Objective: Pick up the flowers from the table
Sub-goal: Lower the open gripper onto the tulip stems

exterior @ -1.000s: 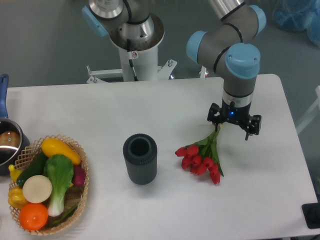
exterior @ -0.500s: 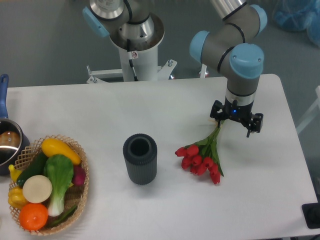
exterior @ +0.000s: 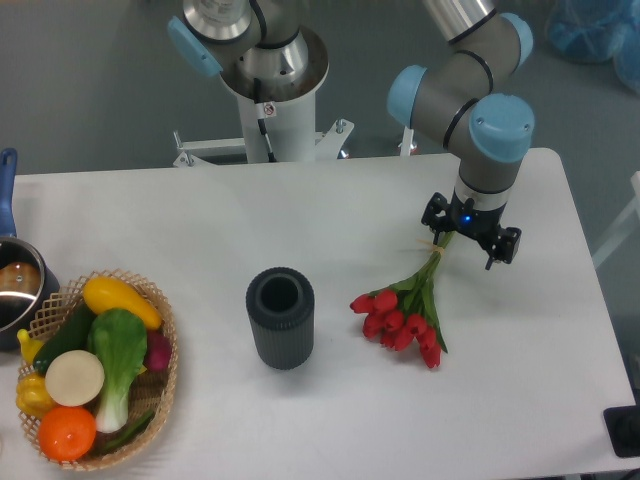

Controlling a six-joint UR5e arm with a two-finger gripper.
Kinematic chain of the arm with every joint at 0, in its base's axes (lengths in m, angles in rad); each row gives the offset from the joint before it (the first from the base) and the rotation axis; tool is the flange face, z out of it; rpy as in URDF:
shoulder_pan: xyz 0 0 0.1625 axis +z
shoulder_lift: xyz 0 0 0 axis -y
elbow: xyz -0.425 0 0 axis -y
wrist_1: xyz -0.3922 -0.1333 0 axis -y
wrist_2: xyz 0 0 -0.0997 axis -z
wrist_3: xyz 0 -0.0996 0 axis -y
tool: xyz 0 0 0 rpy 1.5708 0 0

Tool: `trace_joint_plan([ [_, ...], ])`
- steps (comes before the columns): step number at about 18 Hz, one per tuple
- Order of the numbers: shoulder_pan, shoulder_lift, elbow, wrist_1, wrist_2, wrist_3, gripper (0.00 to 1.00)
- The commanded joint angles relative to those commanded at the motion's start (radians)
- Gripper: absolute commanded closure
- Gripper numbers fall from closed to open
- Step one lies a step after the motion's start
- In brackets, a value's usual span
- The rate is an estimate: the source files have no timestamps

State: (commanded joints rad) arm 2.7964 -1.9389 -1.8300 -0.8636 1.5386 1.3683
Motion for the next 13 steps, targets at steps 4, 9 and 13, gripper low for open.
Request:
trace_joint_plan([
  [4, 0.0, -0.005, -0.037, 0.002, -0.009, 0.0, 0.0],
  [9, -0.006, -0.02, -0.044, 0.002, -0.009, -0.006, 0.0],
  [13, -0.008, -0.026, -0.043, 0.003, -0.009, -0.006, 0.0],
])
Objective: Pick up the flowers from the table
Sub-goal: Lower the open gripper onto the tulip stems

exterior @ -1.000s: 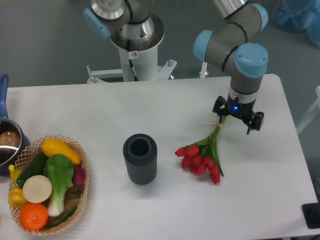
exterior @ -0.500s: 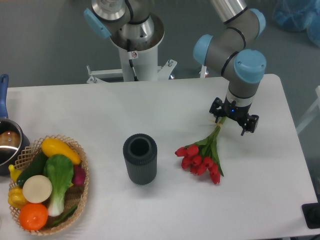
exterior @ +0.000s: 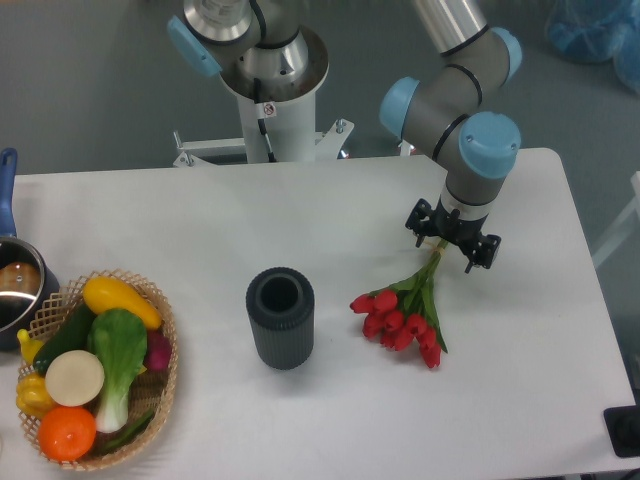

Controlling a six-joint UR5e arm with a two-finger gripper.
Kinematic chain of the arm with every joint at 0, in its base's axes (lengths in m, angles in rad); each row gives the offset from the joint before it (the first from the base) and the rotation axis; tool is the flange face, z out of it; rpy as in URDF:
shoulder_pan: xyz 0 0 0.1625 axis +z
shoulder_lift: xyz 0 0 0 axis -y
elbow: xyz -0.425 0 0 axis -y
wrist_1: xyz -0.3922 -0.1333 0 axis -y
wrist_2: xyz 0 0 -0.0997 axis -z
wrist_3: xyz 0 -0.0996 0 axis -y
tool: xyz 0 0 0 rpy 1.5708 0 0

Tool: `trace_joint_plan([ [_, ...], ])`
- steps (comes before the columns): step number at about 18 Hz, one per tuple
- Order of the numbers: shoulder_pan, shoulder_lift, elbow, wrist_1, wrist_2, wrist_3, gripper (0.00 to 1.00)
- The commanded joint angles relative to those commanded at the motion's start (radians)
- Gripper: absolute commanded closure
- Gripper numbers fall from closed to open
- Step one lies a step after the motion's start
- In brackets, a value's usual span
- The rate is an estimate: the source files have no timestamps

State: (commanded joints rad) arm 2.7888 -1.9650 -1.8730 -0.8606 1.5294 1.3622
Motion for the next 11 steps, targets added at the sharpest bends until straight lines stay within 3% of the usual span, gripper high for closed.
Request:
trace_joint_plan([
  [11, -0.021, -0.021, -0.002, -0.002, 0.0, 0.002, 0.03],
])
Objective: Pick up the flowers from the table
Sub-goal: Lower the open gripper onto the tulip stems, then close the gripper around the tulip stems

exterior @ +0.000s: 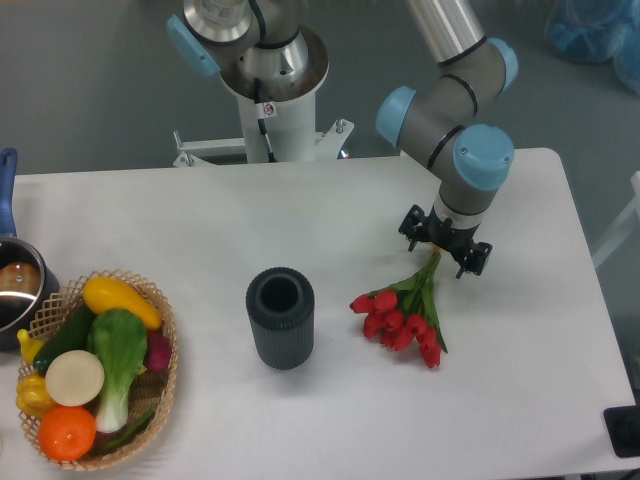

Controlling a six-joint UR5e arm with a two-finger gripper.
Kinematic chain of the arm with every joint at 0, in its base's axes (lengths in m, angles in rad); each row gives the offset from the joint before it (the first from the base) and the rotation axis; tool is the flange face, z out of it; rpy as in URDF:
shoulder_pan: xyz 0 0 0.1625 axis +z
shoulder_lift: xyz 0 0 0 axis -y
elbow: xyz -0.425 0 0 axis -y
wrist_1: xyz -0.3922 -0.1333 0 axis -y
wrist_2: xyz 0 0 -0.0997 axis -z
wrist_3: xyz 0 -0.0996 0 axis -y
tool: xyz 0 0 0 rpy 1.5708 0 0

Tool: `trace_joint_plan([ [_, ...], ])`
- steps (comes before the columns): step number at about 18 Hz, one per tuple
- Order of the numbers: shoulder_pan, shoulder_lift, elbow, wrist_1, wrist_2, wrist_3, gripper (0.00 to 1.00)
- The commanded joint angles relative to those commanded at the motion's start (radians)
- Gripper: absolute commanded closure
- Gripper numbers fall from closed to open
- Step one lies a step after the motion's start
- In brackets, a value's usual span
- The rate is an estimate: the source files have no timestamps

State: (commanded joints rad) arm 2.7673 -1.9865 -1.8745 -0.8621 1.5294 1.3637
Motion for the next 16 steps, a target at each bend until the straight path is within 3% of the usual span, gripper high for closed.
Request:
trace_joint_plan([
  [3, 0.0, 0.0, 0.002, 0.0, 0.0, 0.0, 0.21],
  [7, 0.0, 0.0, 0.003, 0.0, 0.0, -0.002, 0.61],
  [8, 0.0, -0.002, 0.005, 0.0, 0.0, -0.002, 0.67],
  [10, 0.0, -0.006, 0.008, 0.0, 0.0, -0.005, 0.69],
  [16, 0.0, -0.014, 0.017, 0.0, -0.002, -0.035, 0.89],
])
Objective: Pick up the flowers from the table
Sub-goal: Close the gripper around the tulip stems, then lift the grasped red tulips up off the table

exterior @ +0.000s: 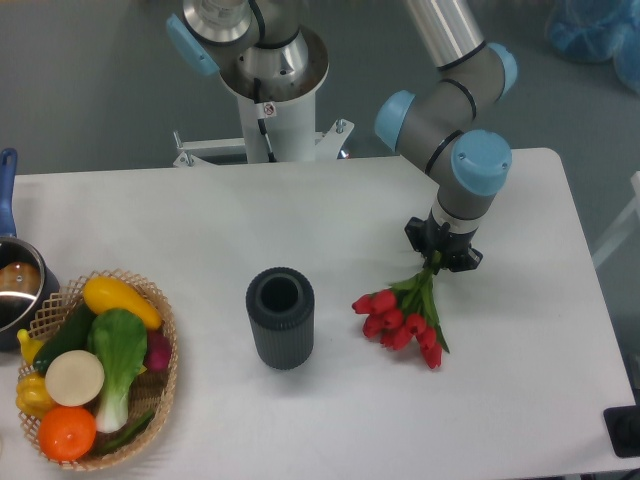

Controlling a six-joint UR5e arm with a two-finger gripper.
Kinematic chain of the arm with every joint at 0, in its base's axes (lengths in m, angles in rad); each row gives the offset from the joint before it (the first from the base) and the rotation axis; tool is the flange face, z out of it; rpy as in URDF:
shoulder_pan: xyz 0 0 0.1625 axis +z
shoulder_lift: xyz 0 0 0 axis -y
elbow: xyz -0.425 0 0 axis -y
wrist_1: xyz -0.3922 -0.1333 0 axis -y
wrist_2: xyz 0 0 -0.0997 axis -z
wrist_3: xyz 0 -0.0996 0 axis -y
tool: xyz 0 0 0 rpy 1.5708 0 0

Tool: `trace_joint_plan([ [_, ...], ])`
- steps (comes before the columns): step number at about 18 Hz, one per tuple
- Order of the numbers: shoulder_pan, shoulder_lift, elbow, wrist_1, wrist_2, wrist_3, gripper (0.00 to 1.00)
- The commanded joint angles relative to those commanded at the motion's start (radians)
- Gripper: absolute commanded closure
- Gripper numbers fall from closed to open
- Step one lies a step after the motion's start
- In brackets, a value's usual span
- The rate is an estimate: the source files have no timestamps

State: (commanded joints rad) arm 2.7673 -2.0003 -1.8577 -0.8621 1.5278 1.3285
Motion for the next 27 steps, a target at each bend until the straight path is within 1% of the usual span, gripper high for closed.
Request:
trace_joint_plan([
  [3, -0.003, -0.003, 0.011, 0.0, -0.002, -0.003, 0.89],
  [5, -0.003, 0.001, 0.023, -0.002, -0.031, -0.002, 0.89],
  [9, 0.003, 0.015, 0.077, -0.008, -0.07, -0.002, 0.89],
  [12, 0.008, 0.035, 0.118, -0.009, -0.144, -0.003, 0.89],
  [14, 0.015, 0.05, 0.146, -0.011, -0.213, -0.011, 0.89],
  [16, 0.017, 0.058, 0.185, -0.011, -0.3, -0.061, 0.89],
  [18, 0.015, 0.06, 0.227, -0.011, -0.359, -0.121, 0.89],
  [21, 0.017, 0.066, 0.268, -0.009, -0.452, -0.192, 0.89],
  [24, 0.031, 0.101, 0.281, -0.009, -0.514, -0.238, 0.89],
  [27, 0.037, 0.103, 0.282, -0.008, -0.52, -0.241, 0.89],
])
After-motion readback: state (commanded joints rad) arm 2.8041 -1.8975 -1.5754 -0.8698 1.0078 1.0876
